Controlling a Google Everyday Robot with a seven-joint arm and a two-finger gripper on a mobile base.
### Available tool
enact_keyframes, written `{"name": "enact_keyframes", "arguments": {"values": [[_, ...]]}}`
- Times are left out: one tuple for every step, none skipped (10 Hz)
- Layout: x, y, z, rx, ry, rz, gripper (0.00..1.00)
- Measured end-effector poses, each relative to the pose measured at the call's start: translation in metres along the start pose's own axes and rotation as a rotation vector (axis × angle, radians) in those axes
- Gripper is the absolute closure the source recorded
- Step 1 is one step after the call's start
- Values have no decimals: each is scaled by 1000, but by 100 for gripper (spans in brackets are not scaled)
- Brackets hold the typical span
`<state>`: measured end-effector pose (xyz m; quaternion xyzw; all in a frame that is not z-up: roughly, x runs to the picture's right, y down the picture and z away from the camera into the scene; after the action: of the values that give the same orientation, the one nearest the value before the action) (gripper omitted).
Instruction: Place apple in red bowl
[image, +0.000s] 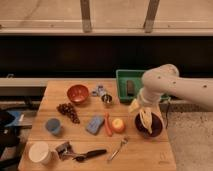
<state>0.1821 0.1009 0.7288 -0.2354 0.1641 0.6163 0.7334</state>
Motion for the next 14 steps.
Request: {"name": "enact_keyframes", "arguments": {"values": [[-10, 27, 3, -11, 7, -59, 20], [-14, 44, 3, -18, 6, -106, 20], [-14, 45, 3, -15, 7, -115, 20], [-13, 42, 3, -11, 9, -114, 20], [-14, 44, 3, -11, 9, -119, 20], [-14, 46, 4, -16, 10, -118, 20], [-14, 45, 5, -17, 12, -118, 20], [-13, 50, 11, -23, 26, -119, 20], [-14, 61, 23, -34, 41, -123, 20], [-16, 73, 38, -36, 58, -132, 20], [-15, 79, 48, -37, 74, -133, 20], [-13, 82, 55, -41, 86, -132, 20], [-10, 84, 61, -47, 99, -128, 20], [-6, 88, 68, -54, 115, -128, 20]]}}
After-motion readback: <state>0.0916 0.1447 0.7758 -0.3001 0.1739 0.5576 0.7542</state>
